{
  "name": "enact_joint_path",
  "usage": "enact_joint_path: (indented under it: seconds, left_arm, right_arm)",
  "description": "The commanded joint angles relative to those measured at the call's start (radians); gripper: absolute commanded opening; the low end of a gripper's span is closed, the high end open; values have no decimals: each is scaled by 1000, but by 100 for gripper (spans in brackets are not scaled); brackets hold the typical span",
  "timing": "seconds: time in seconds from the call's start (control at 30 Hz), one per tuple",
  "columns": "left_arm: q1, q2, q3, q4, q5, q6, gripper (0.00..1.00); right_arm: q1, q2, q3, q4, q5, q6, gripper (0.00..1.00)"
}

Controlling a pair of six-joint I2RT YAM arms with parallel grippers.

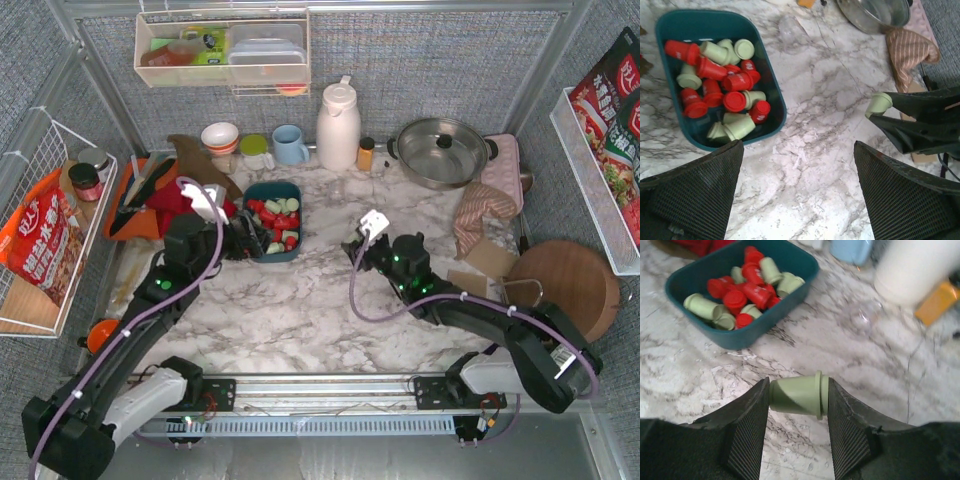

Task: Mix the coffee capsules in the storage basket

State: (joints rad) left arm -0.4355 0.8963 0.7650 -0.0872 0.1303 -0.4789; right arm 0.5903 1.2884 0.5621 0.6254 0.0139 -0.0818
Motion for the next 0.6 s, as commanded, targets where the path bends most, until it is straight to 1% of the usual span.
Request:
enact_joint_path:
  seconds: [0.0, 0.1, 0.17, 0.23, 0.3, 0.4, 0.5, 0.57]
  left_arm:
    - [-59, 52, 7, 38, -11, -25, 99]
    - [-150, 124, 21, 77, -36, -13, 100]
    - [-201, 173, 26, 136, -26, -5, 95]
    - [-232, 217, 17, 216, 19, -8, 89]
    - [-248, 241, -1, 303, 62, -14, 84]
    - [-272, 266, -29, 414, 123, -7, 82]
    - [-304, 297, -38, 498, 185, 18, 79]
    - [-331, 322, -43, 542, 202, 32, 76]
  right_arm:
    - [3, 0, -124, 455, -247, -265, 39]
    - [8, 46, -194, 616, -369, -382, 39]
    - [12, 84, -225, 700, -385, -405, 38]
    - [14, 111, -241, 764, -377, -394, 38]
    - [17, 110, -247, 759, -393, -400, 38]
    - [23, 107, -259, 772, -406, -398, 38]
    - [25, 91, -263, 755, -416, -400, 38]
    - [24, 80, -265, 745, -433, -400, 38]
